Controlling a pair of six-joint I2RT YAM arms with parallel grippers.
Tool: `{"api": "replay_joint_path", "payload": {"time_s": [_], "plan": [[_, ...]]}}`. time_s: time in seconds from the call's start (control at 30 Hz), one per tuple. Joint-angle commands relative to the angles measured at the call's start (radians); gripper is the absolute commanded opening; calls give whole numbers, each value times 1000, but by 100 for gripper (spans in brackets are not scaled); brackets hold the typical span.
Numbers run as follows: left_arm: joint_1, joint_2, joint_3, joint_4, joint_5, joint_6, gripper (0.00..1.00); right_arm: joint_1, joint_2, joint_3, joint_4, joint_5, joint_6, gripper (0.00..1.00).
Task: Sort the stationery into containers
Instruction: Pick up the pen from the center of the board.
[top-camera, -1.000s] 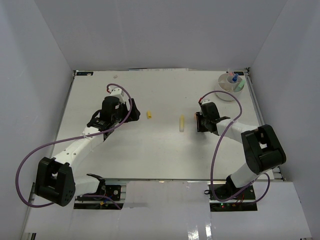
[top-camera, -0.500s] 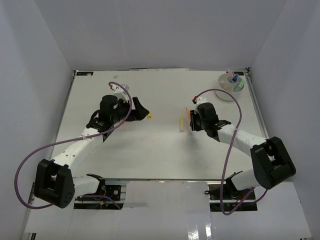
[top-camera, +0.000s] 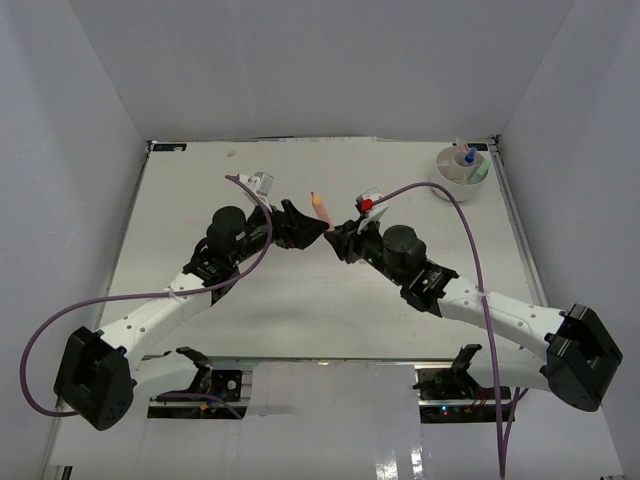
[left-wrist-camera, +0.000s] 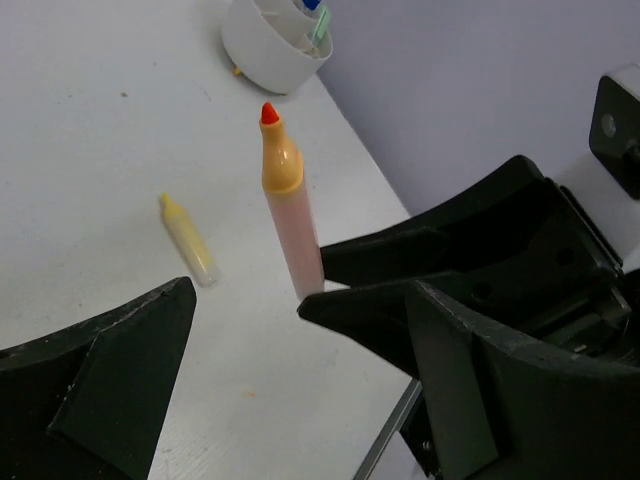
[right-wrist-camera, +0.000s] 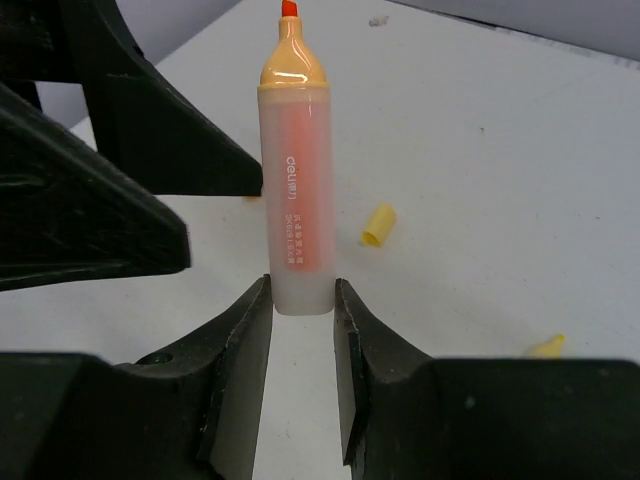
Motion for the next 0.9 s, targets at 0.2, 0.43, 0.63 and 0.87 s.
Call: {"api": "replay_joint_path", "payload": {"time_s": [0.2,0.43,0.63,0.87], "plan": [[-83,-28,-34,190,-196,-32,95,88,-19,-47,242,92,46,12],[-123,18,-39,222,-227,-31,83,123,-1,-56,281,127,47,12],[-143,41,-53,247,-240,-35,76,136,12,-55,294,141,49,12],[-154,41,-60,265,-236,-34,58,139,1,-72,311,168,53,12]]}}
